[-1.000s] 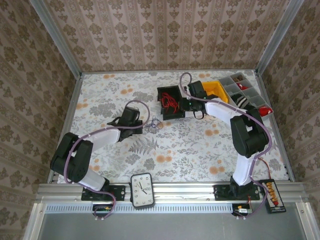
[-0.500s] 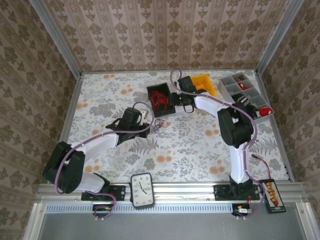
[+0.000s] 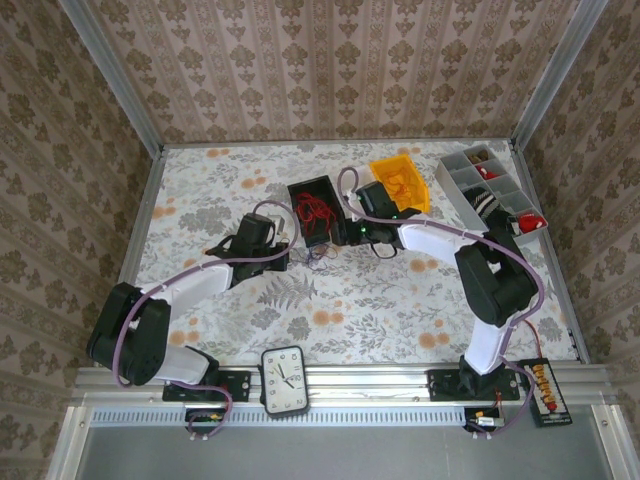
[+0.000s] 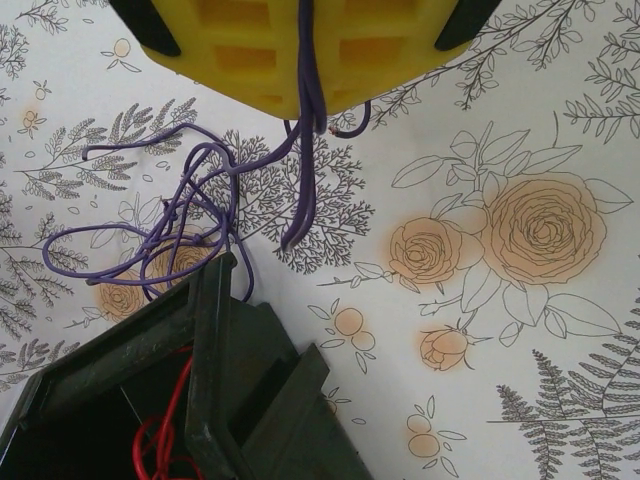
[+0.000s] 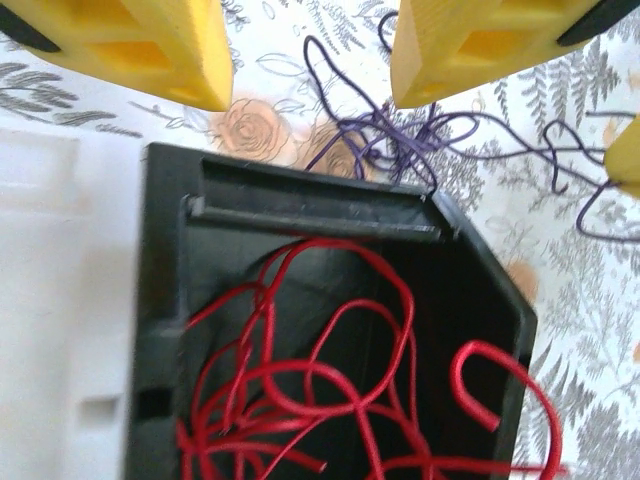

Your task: Untangle the cables

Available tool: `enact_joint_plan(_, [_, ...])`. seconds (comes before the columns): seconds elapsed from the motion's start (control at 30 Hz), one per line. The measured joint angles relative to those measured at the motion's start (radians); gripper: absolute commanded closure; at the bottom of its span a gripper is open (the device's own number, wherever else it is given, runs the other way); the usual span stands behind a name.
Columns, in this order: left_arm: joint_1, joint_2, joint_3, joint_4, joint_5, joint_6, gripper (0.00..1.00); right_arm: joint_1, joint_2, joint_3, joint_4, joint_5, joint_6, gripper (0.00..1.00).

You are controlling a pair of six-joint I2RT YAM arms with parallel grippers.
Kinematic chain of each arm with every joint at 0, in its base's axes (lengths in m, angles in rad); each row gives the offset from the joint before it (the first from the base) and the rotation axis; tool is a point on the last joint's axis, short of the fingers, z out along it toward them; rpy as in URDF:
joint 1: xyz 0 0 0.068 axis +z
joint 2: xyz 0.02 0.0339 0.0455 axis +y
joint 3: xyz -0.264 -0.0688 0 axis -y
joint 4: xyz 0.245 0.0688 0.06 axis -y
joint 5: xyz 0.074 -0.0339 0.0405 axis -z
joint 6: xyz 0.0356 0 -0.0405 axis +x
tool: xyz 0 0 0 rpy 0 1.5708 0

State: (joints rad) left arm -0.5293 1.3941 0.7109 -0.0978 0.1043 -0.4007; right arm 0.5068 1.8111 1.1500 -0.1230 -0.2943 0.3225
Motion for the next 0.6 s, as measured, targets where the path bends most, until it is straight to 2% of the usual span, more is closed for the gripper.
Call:
enact_joint_plan(0.2, [0.001, 0.000, -0.013, 0.000, -0.003, -0.003, 1.00, 0.005, 0.014, -0.017, -0.011, -0.062, -0.031, 0.57])
enact_joint_plan(0.37, [0.001, 0.000, -0.013, 0.001, -0.004, -0.008, 1.00, 0.015, 0.087, -0.002, -0.012, -0.085, -0.036, 0.59])
enact_joint_plan(0.4, [0.001, 0.000, -0.014, 0.001, -0.005, -0.011, 1.00, 0.016, 0.106, 0.006, -0.015, -0.089, -0.036, 0.63])
enact_joint_plan(0.53, [0.001, 0.000, -0.018, 0.001, -0.013, -0.020, 1.00, 0.020, 0.149, 0.019, -0.014, -0.087, -0.038, 0.91])
enact_joint_plan(0.6, [0.001, 0.000, -0.018, 0.001, -0.033, -0.030, 1.00, 0.020, 0.145, 0.019, -0.011, -0.069, -0.037, 0.97])
